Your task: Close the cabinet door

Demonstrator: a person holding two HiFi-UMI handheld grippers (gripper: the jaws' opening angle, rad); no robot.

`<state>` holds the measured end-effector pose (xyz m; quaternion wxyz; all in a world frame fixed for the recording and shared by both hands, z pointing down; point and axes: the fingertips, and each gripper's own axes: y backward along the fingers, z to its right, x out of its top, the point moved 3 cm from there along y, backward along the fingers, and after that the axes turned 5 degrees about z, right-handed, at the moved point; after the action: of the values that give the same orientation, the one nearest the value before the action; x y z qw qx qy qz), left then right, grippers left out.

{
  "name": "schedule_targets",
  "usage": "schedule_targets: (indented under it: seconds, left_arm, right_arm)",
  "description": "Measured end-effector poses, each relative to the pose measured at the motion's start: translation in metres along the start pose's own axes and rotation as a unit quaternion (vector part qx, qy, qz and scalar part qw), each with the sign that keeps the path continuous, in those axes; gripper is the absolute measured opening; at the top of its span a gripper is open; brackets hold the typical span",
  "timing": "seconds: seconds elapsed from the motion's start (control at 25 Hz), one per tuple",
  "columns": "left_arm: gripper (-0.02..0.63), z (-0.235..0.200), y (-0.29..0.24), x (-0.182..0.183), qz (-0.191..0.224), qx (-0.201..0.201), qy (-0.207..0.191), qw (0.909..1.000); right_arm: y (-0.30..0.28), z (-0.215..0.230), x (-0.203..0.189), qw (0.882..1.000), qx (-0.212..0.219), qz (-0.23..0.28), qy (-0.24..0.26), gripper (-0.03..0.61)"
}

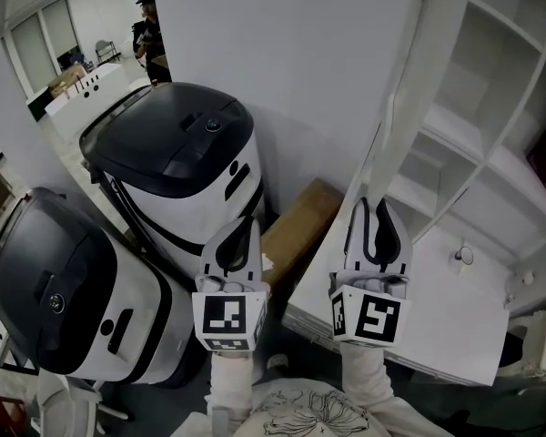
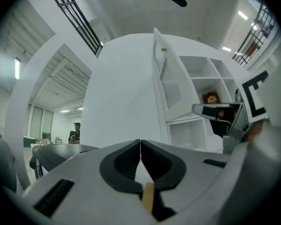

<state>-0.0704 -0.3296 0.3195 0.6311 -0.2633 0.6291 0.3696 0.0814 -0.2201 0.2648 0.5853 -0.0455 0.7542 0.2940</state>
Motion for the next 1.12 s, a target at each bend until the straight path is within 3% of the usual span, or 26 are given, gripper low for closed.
schedule_targets:
  seconds: [1.12]
  left_arm:
    - [0.005, 0.092, -0.046, -0.004, -0.001, -0.133, 0.011, 0.9911]
  right_arm:
    - [0.03, 0.073, -0.001, 1.0, -0.028, 0.002, -0.012, 0.064]
